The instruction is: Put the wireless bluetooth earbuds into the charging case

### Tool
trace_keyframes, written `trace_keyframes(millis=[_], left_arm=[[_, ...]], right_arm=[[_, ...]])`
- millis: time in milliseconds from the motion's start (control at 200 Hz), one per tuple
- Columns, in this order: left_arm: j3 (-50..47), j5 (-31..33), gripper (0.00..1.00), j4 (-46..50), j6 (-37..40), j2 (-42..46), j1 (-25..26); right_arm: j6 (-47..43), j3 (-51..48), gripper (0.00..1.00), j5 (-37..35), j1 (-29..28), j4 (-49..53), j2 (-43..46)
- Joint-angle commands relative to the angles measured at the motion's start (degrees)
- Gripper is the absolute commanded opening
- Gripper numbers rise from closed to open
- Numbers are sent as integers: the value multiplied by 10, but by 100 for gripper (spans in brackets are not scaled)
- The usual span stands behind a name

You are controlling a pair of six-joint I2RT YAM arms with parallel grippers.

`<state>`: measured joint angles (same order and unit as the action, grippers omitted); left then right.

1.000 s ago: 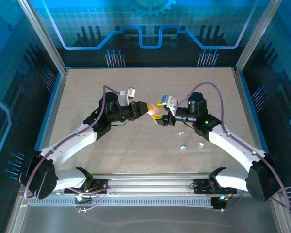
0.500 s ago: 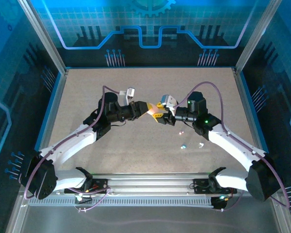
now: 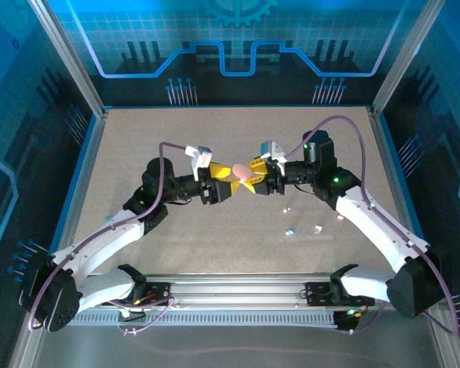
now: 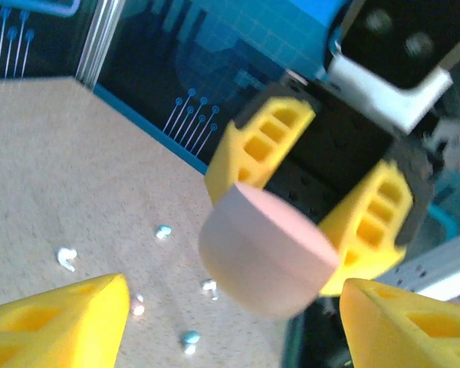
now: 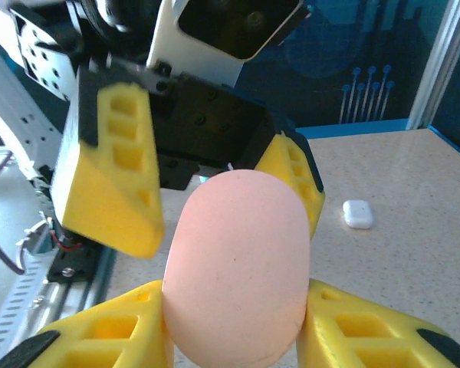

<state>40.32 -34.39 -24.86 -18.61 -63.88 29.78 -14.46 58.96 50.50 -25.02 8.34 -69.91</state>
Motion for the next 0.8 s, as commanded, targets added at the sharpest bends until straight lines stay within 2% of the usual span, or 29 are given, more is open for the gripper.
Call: trace_keyframes(millis=[0, 125, 590, 790], left_arm=[[-13, -41, 71, -59, 148, 6, -2], [-2, -60, 69, -47, 177, -3, -2], [29, -100, 72, -61, 124, -20, -2], [39, -113, 67, -78, 108, -44, -1]], right_arm=[[-20, 43, 40, 68, 9, 76, -7], [-45, 73, 41, 87, 9, 121, -20], [-66, 84, 41, 56, 8, 132, -36], [-69, 85, 41, 56, 5, 130, -35]])
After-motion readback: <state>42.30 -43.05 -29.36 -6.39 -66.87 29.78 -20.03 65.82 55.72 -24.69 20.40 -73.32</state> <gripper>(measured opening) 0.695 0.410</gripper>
